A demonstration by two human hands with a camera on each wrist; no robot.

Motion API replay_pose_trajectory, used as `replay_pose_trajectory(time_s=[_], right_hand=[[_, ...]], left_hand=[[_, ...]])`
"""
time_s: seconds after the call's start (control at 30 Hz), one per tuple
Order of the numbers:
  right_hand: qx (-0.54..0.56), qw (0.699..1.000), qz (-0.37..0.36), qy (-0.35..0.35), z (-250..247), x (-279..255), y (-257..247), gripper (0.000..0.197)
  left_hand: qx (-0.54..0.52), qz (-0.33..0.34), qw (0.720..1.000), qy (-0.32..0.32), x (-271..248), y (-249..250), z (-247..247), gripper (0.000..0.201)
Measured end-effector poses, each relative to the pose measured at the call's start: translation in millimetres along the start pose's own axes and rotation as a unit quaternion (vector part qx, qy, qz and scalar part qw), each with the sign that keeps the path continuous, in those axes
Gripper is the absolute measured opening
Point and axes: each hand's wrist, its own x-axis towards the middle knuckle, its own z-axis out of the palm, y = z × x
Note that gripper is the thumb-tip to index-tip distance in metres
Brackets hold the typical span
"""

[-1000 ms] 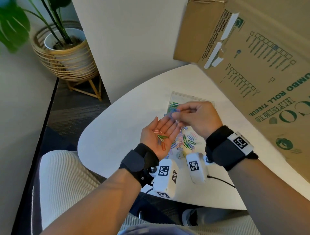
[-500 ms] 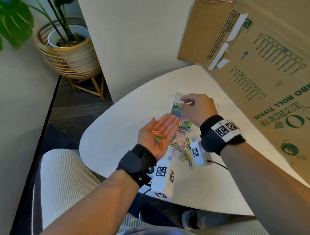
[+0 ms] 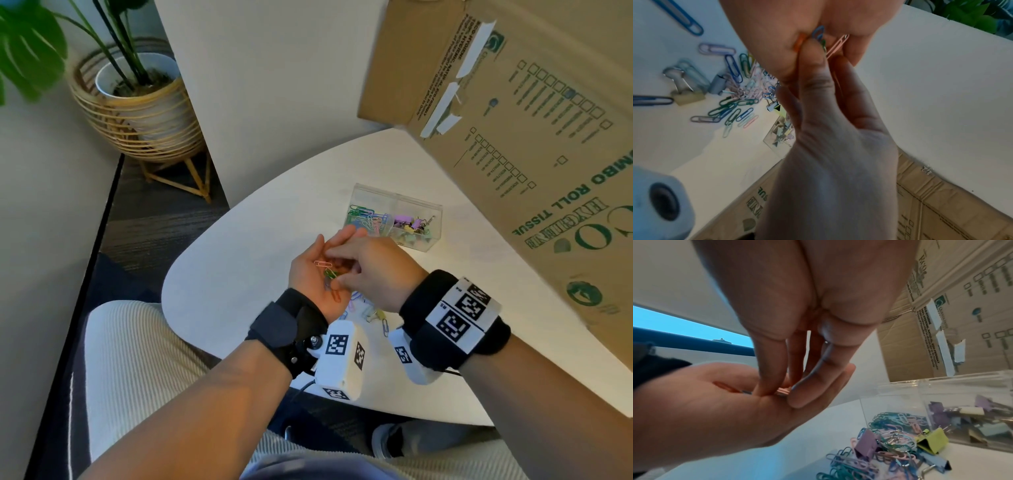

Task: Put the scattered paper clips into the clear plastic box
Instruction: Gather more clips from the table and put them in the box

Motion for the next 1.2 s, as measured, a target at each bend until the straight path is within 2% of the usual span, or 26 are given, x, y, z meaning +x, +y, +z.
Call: replay_pose_trajectory(time_s=[0.2,0.37,0.47,0.53,0.7,0.83,1.0,1.2], right_hand=[[-0.064,0.998,0.015,-0.020,7.6,7.3,2.8,0.020],[-0.036,0.999,0.018,-0.035,8.0,9.4,0.2,0.021],[-0.022,0.997,0.005,-0.074,3.2,8.0,-1.1,0.016],[-0.019,0.995,-0.011,-0.093,-1.3,7.7,2.1,0.020],[-0.042,0.995,-0.020,-0.093,-5.1,10.5,-3.8,0.025],[-0.047,0.994,-0.019,-0.092,-4.1,14.5,-9.8,0.009],[-0.026,0.997,-0.009,-0.074,-7.4,16.2,-7.6,0.019],[-0.006,0.992,0.011,-0.123,-4.5,12.0,1.4,0.017]], left_hand=[[-0.003,-0.008,1.000,-0.004,0.8,-1.4,-0.5,0.050],[0.002,-0.009,1.000,-0.006,0.1,0.6,3.3,0.051],[0.007,-0.002,1.000,0.001,-0.2,7.0,5.6,0.051],[0.009,0.004,1.000,0.007,0.7,11.8,5.8,0.050],[0.005,0.000,1.000,0.011,4.8,9.6,4.5,0.050],[0.012,-0.016,1.000,0.010,8.5,5.0,0.7,0.050],[0.006,-0.018,1.000,0.019,11.2,6.3,-2.2,0.050],[0.019,-0.031,0.999,0.033,3.6,-2.1,-3.8,0.050]])
